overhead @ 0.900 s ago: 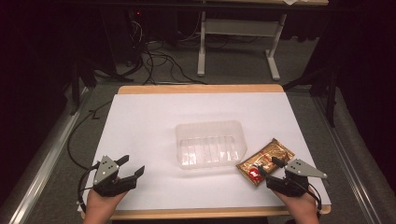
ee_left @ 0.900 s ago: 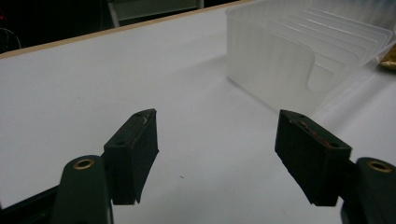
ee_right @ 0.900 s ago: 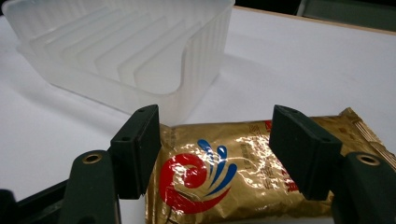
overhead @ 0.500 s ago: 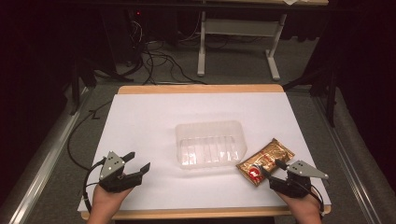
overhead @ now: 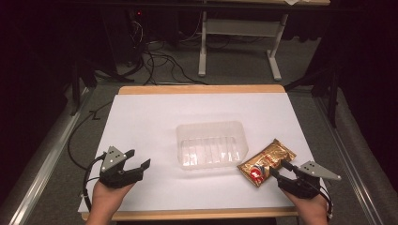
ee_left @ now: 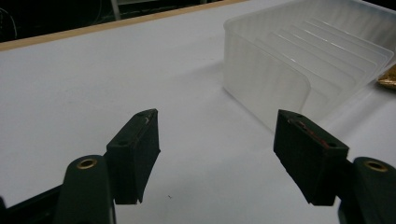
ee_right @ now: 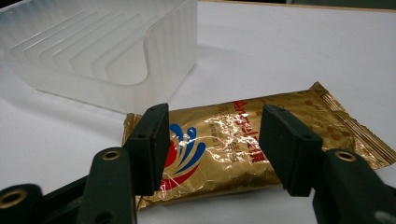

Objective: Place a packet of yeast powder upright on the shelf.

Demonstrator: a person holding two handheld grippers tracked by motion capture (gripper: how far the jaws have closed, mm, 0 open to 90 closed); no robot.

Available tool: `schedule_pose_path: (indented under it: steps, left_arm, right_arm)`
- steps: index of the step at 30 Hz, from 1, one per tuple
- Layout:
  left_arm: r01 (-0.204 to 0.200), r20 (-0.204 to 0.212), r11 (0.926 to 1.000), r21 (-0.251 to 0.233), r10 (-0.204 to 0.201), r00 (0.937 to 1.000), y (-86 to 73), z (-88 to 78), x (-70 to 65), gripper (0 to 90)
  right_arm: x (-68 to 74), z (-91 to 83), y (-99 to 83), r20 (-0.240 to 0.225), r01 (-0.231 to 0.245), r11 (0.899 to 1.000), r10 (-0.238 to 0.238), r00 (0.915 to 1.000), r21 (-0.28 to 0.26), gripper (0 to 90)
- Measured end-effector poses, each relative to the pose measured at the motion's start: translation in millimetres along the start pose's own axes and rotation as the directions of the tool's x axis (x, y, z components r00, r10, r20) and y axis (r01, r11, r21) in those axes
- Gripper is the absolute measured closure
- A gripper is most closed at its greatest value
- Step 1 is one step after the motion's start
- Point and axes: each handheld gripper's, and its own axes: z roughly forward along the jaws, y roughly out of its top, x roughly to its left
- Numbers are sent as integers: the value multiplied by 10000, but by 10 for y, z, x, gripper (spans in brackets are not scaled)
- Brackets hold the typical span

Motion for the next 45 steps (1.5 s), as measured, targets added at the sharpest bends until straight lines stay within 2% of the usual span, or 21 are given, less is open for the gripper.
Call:
schedule_pose_path:
  steps: [6,7,8,10,11,12,13,16,20,24,26,29,31,33,39,40,42,45]
  left_arm:
    - [86,89,9999,-137,-85,9999,-179,-61,26,344]
    - [263,129,9996,-132,-261,9996,-359,-20,66,346]
    - [263,129,9996,-132,-261,9996,-359,-20,66,352]
    - [209,214,9996,165,-212,9995,-416,7,77,354]
    - [-11,205,9995,324,5,9998,-414,15,70,350]
    - [-293,160,9993,232,290,9995,-417,12,46,336]
    - [-391,178,9988,292,386,9991,-417,15,42,334]
    - [-397,318,9989,250,389,9987,-402,40,27,324]
    - [-630,257,9978,184,625,9977,-393,41,20,320]
    - [-695,210,9969,356,688,9974,-396,39,54,321]
    - [-595,179,9974,395,588,9981,-398,46,89,322]
    - [-333,157,9990,302,328,9993,-392,38,137,324]
    - [-305,170,9991,289,300,9994,-383,35,156,333]
    - [-342,195,9990,278,337,9992,-373,39,164,336]
    - [-89,254,9996,258,82,9996,-364,30,183,347]
    - [53,330,9996,270,-62,9994,-366,22,186,347]
    - [217,447,9994,271,-229,9987,-373,5,189,343]
    - [93,423,9997,211,-102,9991,-363,-10,178,313]
  right_arm:
    - [-7,-10,3,-59,-53,10000,53,10000,-56,466]
    - [-9,1,3,-45,32,10000,-33,10000,-39,468]
    - [-9,1,3,-45,32,10000,-33,10000,-39,468]
    - [-12,13,21,-50,-29,9999,28,10000,-145,471]
    - [-12,20,30,-71,-6,9998,5,10000,-175,472]
    - [-6,35,46,-72,24,9999,-25,10000,-155,480]
    - [3,60,81,-86,73,9999,-74,9999,-139,483]
    - [-5,115,151,12,96,9999,-96,10000,-143,476]
    - [-77,226,253,294,-107,9999,108,9995,-30,454]
    - [-254,331,349,655,-535,9984,546,9964,-182,444]
    - [-333,344,348,780,-692,9969,719,9944,-372,433]
    - [-411,343,265,1089,-525,9985,541,9926,-179,421]
    - [-468,310,215,1239,-505,9987,499,9910,13,415]
    - [-525,261,172,1321,-704,9975,699,9888,-12,406]
    - [-696,169,142,1573,-1298,9912,1322,9787,-252,375]
    - [-714,166,136,1605,-1362,9904,1385,9773,-256,375]
    - [-772,166,105,1506,-1731,9847,1737,9732,-172,376]
    - [-832,175,72,1290,-2228,9748,2222,9664,-98,377]
